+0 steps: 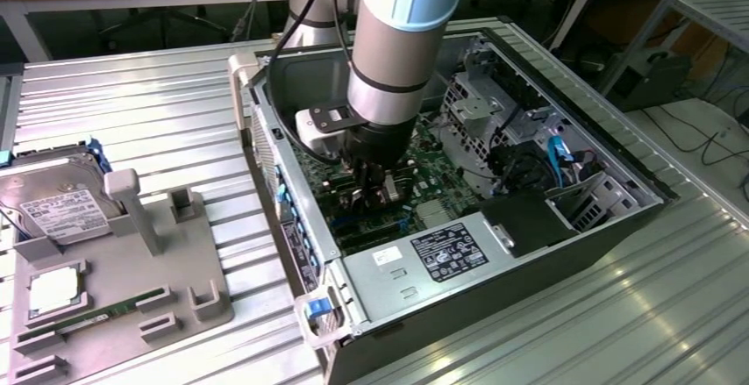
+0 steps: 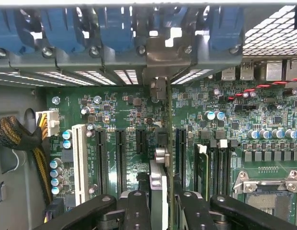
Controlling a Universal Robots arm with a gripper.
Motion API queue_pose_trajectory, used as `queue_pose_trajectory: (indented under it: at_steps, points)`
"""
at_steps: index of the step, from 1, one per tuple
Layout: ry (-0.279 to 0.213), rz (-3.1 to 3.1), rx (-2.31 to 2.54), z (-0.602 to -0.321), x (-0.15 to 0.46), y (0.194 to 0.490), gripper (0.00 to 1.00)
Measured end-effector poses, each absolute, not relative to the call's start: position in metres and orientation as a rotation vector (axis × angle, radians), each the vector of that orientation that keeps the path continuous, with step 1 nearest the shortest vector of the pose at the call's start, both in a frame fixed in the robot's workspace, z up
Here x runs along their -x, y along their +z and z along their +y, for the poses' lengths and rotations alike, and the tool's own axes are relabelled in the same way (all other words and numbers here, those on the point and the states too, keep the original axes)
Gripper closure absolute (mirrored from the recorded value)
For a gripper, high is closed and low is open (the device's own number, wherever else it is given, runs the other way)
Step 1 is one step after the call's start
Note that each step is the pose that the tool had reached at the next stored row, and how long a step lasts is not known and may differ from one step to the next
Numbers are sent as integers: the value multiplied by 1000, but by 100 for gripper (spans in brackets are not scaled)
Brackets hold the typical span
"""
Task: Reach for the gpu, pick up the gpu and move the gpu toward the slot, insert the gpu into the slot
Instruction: 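Insert the gpu into the slot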
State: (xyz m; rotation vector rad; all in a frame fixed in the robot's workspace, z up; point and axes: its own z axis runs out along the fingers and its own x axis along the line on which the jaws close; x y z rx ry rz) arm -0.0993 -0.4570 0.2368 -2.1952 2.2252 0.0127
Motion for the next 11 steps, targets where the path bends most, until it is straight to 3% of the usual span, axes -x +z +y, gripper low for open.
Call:
queue_pose_trajectory:
  at_steps: [5,6,11]
  points:
    - [13,2224,2194,-457,99,239,71]
    - [10,2224,2194,-457,99,242,65]
    - [7,2223,2193,-457,99,264,65]
